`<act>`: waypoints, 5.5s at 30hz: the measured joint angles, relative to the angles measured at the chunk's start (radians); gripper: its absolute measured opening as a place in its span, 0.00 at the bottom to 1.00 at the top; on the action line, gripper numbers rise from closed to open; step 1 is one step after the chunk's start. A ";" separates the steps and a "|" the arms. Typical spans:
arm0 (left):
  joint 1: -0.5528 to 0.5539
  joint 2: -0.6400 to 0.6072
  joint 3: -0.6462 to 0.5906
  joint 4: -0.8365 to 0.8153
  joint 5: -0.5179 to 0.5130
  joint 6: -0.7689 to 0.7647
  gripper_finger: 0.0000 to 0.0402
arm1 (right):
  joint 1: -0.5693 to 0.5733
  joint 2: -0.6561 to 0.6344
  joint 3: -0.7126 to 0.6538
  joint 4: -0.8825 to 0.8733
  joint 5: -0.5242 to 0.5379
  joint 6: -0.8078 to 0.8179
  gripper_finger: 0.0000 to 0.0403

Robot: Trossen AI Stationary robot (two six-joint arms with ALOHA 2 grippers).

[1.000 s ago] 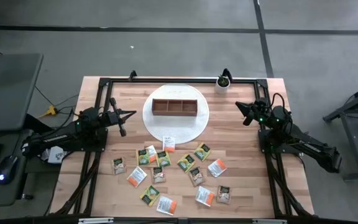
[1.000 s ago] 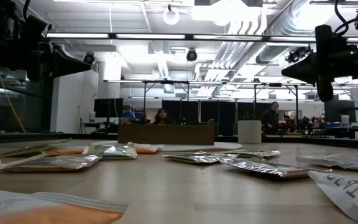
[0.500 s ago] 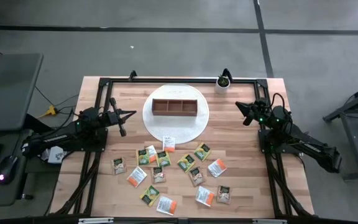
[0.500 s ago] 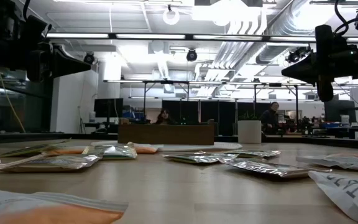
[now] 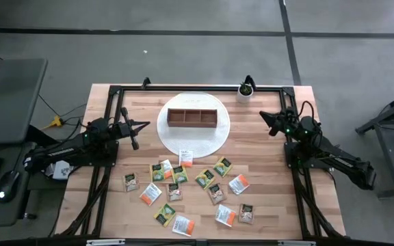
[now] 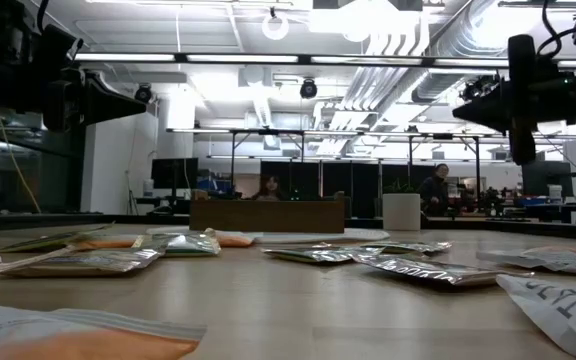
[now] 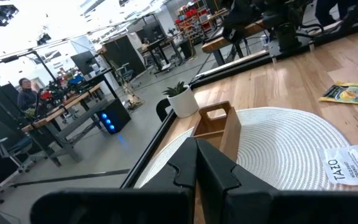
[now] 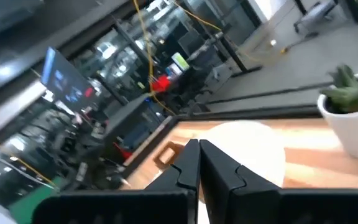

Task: Pick & Place Tea
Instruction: Put the green tea bag into the right section of the wooden organizer

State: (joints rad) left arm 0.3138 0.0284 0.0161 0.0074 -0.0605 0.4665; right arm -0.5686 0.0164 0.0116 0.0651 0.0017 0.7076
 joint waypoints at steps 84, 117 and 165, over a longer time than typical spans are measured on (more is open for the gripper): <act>0.000 0.000 0.000 0.000 0.000 0.000 0.00 | 0.612 1.645 0.811 -0.421 -0.221 0.242 0.62; 0.000 0.000 0.000 0.000 0.000 0.000 0.00 | 0.607 1.710 0.810 -0.460 -0.174 0.302 0.06; 0.000 0.000 0.000 0.000 0.000 0.000 0.00 | 0.567 1.566 1.210 -0.811 0.180 -0.369 0.00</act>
State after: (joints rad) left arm 0.3141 0.0284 0.0158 0.0073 -0.0605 0.4665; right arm -0.0017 1.5826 1.2216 -0.7460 0.1816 0.3385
